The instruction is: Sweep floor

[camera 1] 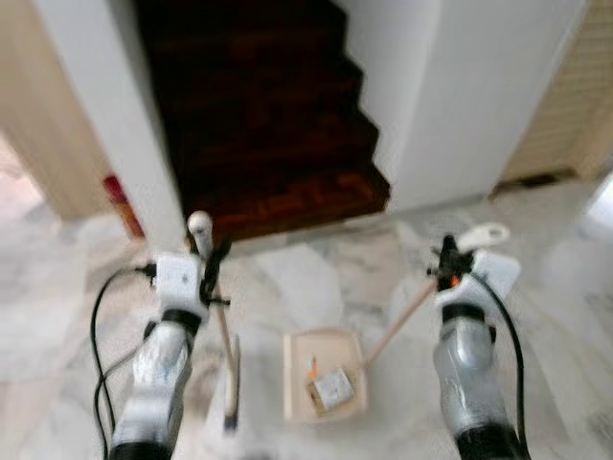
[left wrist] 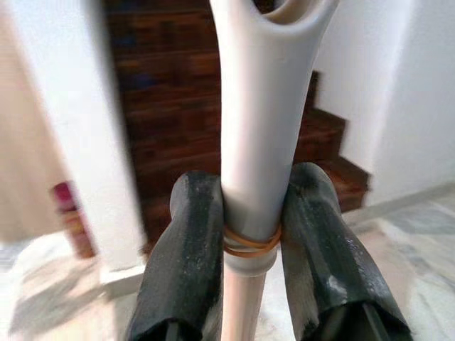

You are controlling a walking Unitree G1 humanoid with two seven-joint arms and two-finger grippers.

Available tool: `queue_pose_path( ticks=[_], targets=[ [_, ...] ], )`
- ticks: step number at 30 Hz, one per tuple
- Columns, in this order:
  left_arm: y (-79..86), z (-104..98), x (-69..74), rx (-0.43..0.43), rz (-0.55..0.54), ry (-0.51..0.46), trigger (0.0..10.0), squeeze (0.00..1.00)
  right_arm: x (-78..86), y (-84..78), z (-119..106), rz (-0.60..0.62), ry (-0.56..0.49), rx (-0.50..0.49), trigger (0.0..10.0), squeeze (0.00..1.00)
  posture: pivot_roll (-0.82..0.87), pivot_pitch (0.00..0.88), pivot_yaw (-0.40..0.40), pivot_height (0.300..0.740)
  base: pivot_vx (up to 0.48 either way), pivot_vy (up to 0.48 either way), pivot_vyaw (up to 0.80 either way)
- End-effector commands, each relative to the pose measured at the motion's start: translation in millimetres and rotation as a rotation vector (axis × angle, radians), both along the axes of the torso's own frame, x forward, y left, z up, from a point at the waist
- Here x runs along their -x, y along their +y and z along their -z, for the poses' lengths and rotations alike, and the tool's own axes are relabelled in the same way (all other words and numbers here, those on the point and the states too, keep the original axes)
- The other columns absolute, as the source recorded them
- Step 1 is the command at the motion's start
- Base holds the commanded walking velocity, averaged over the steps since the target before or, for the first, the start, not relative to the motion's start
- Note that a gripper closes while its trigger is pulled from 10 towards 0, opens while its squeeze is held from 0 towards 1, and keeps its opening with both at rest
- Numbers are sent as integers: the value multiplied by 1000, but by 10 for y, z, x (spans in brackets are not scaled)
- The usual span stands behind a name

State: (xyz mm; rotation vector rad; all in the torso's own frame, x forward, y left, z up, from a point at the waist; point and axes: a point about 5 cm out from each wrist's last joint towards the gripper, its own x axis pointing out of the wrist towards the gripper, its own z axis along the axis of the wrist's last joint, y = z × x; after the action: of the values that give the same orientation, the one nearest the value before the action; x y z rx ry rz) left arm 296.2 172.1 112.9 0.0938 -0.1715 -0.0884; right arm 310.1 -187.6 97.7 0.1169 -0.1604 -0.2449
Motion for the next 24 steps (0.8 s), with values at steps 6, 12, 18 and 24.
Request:
queue_pose_path(
  ticks=[6,12,18,24],
  targets=[
    [82,-65,43,-4,-40,-30,10000,0,-98,118,-122,-66,-10,-25,10000,0,56,0,-74,740,0,0,102],
    [100,-58,70,-2,-50,-28,10000,0,-96,92,-76,-40,21,-69,10000,0,57,0,-71,740,0,149,0],
    [103,-59,75,0,-55,-23,10000,0,-96,105,-60,-56,43,-76,10000,0,53,0,-68,740,0,349,0],
    [87,-64,77,2,-53,-20,10000,0,-88,80,-70,-49,43,-82,10000,0,50,7,-66,740,0,374,0]
  ],
)
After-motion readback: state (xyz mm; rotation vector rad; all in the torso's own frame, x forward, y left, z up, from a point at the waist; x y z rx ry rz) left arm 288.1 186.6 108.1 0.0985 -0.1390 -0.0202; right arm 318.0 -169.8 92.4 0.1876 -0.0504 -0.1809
